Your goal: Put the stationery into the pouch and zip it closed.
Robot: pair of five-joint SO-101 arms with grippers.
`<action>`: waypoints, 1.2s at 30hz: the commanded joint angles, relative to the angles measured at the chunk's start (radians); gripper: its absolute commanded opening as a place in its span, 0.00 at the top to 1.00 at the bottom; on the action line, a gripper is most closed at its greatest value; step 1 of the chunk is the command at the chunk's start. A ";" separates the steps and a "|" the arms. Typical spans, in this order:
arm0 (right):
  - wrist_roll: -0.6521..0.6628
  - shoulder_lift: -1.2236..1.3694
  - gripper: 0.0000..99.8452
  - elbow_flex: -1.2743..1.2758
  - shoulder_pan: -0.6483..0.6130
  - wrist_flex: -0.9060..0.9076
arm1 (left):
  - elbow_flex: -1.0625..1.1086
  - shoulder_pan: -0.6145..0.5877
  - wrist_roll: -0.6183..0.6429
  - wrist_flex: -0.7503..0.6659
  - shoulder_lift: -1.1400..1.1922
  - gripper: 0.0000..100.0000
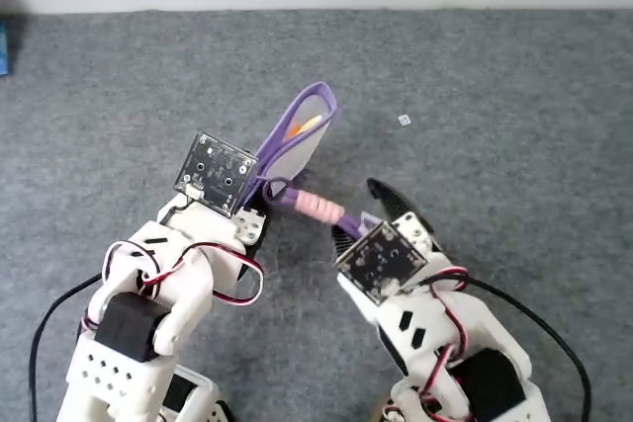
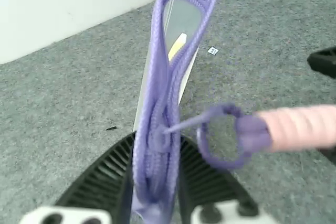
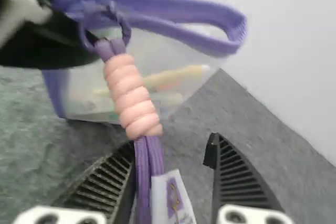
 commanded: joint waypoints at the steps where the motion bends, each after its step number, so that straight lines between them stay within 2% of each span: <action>1: -0.014 0.013 0.84 -0.052 -0.074 0.004 | -0.030 0.000 -0.011 0.003 0.008 0.99; 8: -0.014 0.013 0.84 -0.014 -0.222 -0.018 | -0.004 0.057 -0.009 0.003 0.006 0.99; 22: -0.015 0.042 0.85 -0.038 -0.228 -0.044 | -0.001 0.057 -0.006 0.003 0.006 0.99; 28: -0.103 0.165 0.85 -0.021 -0.225 -0.116 | -0.007 0.057 -0.006 0.003 0.005 0.99; 36: -0.138 0.282 0.85 -0.021 -0.225 -0.191 | -0.007 0.057 -0.009 0.003 0.002 0.99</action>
